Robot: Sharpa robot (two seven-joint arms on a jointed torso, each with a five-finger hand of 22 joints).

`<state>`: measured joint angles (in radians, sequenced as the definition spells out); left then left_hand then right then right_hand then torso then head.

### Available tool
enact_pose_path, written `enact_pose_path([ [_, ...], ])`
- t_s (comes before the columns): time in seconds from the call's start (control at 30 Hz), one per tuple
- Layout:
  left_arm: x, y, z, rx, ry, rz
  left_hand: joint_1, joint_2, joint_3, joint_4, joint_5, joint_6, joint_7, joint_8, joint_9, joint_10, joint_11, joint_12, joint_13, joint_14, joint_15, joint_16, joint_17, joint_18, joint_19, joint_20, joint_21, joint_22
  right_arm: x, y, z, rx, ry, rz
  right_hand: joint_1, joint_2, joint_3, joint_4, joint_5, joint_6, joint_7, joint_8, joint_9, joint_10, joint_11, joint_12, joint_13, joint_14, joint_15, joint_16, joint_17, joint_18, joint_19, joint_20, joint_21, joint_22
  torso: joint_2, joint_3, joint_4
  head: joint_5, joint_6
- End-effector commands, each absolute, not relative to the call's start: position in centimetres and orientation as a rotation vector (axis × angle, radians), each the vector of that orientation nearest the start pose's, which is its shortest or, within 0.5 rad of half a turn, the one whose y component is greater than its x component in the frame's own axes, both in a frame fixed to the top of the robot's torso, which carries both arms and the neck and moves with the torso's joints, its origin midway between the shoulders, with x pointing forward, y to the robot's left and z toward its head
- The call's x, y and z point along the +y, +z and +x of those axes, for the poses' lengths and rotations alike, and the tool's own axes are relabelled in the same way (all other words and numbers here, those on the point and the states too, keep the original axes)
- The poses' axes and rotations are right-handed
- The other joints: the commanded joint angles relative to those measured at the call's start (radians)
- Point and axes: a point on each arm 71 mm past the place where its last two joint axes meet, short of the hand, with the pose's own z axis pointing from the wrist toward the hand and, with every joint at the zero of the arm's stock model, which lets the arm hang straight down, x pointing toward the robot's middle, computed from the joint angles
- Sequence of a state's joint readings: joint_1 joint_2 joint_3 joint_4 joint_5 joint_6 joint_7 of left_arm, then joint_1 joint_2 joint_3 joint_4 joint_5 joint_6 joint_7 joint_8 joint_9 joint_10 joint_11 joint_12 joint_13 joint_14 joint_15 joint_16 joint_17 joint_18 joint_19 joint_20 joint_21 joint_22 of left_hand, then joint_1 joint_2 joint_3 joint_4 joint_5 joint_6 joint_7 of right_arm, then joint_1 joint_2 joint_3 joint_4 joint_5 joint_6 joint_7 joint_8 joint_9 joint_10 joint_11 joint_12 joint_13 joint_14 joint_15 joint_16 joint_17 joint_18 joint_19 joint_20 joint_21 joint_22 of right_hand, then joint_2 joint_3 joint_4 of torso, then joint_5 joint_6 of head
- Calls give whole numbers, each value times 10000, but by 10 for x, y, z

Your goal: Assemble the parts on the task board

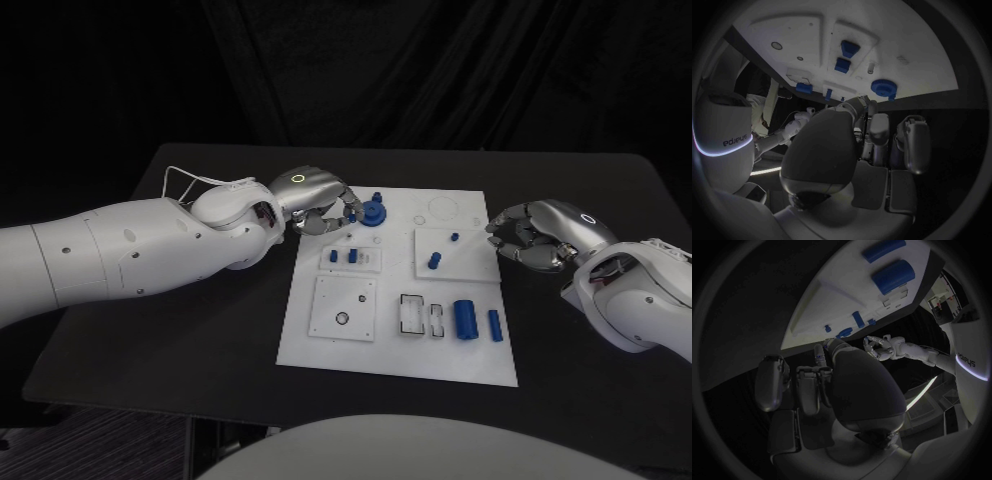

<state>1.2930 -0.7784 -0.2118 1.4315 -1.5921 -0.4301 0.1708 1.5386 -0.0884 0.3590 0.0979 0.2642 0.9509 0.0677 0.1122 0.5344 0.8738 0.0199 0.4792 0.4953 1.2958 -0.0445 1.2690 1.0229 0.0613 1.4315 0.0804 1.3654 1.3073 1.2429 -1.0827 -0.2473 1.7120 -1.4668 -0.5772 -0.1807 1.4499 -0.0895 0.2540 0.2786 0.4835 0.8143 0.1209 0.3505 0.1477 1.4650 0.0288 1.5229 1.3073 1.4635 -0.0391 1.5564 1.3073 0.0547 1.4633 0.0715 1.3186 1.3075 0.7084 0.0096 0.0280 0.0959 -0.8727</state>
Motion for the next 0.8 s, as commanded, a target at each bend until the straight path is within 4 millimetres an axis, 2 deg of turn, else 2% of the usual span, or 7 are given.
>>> enact_pose_path([
  [0.03,184,-195,486,15236,-7178,5418,-76,0,-18,57,-74,72,-7,-35,-16,14,-5,-38,-25,-39,-8,-76,-46,-78,-43,-38,-64,1929,-271,-209,424,16118,5162,-273,-103,3,47,-11,58,55,24,-49,-14,595,79,-32,2004,1027,62,-12,2471,13,50,28,5,1893,15,8,-7,38,1],
  [0.2,187,-198,489,15349,-7036,5372,-97,-17,-29,67,-113,77,21,-44,-22,14,22,-84,-55,-63,4,-99,-85,-69,-68,-37,-103,1917,-271,-209,424,16159,5144,-272,-103,3,47,-11,58,55,24,-49,-14,595,79,-32,2004,1027,62,-12,2471,13,50,28,5,1893,46,-23,9,21,1],
  [0.33,186,-200,490,15402,-7004,5362,-98,-20,-29,67,-120,75,30,-49,-25,11,28,-96,-63,-67,7,-102,-89,-69,-68,-36,-104,1917,-271,-209,424,16179,5146,-278,-103,3,47,-11,58,55,24,-49,-14,595,79,-32,2004,1027,62,-12,2471,13,50,28,5,1893,44,-19,-17,71,1],
  [0.57,184,-206,491,15649,-6940,5345,-108,-35,-36,69,-146,64,55,-68,-36,33,57,-124,-84,-92,26,-127,-133,-66,-79,-35,-122,1912,-271,-210,424,16203,5148,-285,-104,7,51,-10,58,53,24,-54,-19,588,78,-39,1996,1024,62,-21,2462,16,44,29,-9,1888,45,-18,-20,113,1],
  [0.8,183,-214,491,15934,-6919,5351,-119,-42,-41,74,-159,71,67,-72,-39,42,73,-141,-96,-126,39,-162,-192,-57,-105,-33,-160,1900,-271,-210,424,16220,5127,-274,-104,7,51,-10,58,53,24,-54,-19,588,78,-39,1996,1024,62,-21,2462,16,44,29,-9,1888,48,-19,-18,91,1],
])
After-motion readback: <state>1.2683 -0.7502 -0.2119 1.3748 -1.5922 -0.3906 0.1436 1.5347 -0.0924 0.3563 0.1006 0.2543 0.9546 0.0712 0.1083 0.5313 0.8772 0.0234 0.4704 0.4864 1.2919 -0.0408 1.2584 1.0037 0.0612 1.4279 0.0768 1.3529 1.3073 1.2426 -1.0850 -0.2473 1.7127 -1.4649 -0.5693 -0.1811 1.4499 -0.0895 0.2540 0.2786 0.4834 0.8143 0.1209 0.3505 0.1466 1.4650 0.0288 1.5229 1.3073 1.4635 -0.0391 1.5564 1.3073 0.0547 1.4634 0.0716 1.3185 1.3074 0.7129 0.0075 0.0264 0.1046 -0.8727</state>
